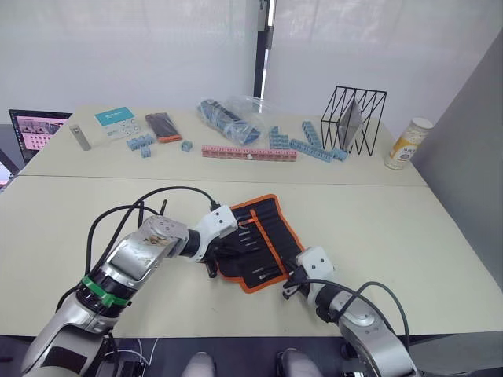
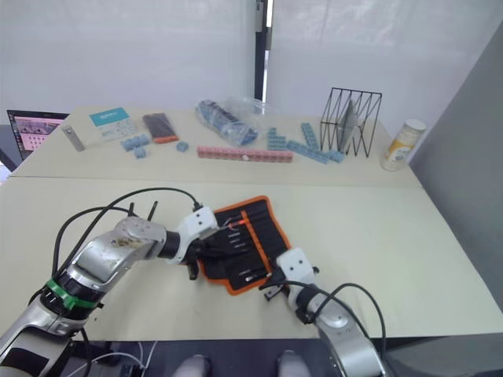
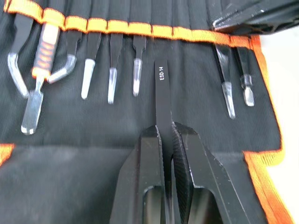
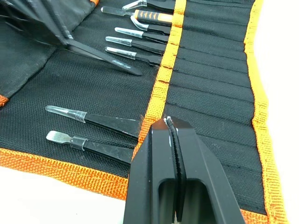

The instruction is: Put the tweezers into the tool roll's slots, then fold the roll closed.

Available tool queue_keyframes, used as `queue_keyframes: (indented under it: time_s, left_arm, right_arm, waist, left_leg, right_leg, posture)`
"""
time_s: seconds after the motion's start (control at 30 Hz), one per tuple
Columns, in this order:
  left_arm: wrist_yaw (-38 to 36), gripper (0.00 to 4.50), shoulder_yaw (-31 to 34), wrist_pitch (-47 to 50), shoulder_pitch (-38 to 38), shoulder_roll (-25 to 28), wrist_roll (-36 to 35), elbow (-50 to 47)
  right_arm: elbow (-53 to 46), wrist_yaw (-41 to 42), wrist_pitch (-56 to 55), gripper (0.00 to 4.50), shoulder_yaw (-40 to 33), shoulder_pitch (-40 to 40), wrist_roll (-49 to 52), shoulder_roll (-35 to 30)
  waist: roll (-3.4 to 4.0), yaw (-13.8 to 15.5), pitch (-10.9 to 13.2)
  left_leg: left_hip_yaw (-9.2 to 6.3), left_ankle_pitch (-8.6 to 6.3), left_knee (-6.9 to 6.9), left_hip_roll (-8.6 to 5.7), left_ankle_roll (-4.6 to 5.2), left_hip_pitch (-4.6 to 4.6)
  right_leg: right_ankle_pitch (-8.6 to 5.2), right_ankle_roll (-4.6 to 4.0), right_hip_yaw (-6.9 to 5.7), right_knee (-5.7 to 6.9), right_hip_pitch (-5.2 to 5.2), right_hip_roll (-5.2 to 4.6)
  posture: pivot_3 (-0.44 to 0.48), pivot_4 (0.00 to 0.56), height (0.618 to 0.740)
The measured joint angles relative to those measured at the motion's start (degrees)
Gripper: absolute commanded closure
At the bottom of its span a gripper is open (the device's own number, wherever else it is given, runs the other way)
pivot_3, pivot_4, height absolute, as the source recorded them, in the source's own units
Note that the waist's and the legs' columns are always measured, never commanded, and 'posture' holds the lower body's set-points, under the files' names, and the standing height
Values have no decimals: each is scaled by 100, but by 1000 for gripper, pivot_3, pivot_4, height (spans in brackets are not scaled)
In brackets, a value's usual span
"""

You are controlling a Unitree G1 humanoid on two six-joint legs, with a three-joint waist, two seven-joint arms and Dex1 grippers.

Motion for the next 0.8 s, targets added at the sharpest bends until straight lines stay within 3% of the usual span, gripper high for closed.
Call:
queue_keyframes:
  time_s: [0.43,0.8]
  left_arm:
    - [-304,4472,-408,-344,-494,-346,498,641]
    - [-452,4472,-773,-663,-974,-978,1021,1269]
  right_arm:
    - [145,-15,-348,4500,-15,112,-63,-15]
    - [145,-42,-348,4500,-24,119,-108,-16]
  waist:
    - [-7,49,-9]
    - [-13,60,-14]
  left_leg:
    - [0,-8,3,-2,12,17]
    - [0,-8,11,-5,13,20]
  right_leg:
    - [-13,5,0,-1,27,0]
    - [-14,7,3,2,36,0]
  posture:
    - [0,150,737]
    - [0,150,737]
